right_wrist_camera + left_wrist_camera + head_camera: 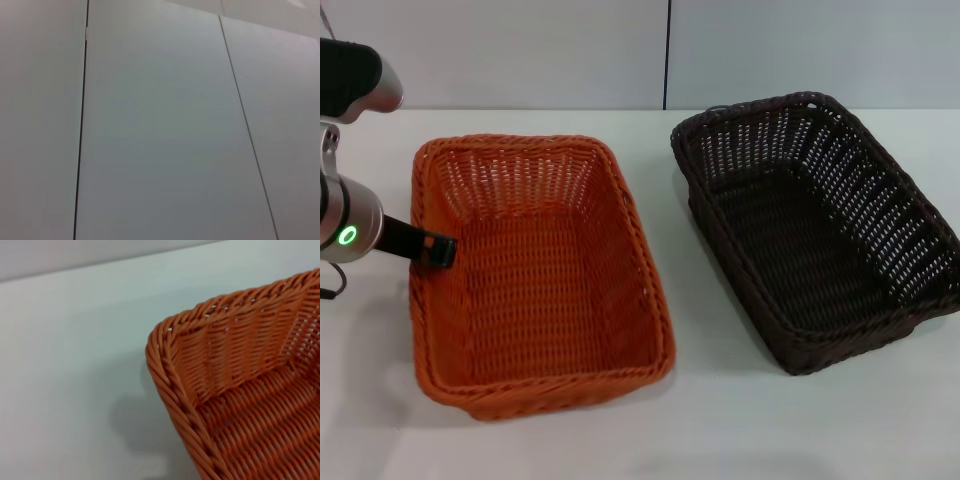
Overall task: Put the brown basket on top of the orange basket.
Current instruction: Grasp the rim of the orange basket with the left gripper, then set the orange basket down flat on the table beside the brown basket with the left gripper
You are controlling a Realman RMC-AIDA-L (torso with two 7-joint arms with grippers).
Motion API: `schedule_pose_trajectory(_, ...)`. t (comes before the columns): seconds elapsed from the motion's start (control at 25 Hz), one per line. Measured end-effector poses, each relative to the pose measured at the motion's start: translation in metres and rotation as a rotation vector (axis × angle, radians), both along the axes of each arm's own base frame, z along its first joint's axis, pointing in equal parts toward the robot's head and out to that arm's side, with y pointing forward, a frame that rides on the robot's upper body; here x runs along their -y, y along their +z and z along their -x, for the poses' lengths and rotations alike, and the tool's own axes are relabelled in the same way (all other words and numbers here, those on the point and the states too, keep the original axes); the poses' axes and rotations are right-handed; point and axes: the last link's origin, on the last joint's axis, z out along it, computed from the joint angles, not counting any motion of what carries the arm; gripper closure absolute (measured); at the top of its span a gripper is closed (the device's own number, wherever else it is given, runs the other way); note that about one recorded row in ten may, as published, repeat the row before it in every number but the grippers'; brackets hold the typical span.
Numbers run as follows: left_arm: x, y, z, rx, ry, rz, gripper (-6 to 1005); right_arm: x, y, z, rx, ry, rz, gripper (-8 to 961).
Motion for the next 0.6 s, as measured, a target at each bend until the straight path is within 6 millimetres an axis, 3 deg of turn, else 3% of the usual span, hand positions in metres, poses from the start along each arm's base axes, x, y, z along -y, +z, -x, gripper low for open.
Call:
schedule_pose_trajectory(0.32,0.0,0.011,-0.008,-0.072,-0.089,0.009,772,-0.001,-0.001,0.002,-0.003,0.007,0.0,190)
schedule_pose_trajectory(0.6,0.002,0.033,-0.039,-0.18,-0.302,0.057,792,-0.002,-0.001,0.002,-0.008,0.008,-0.004,190)
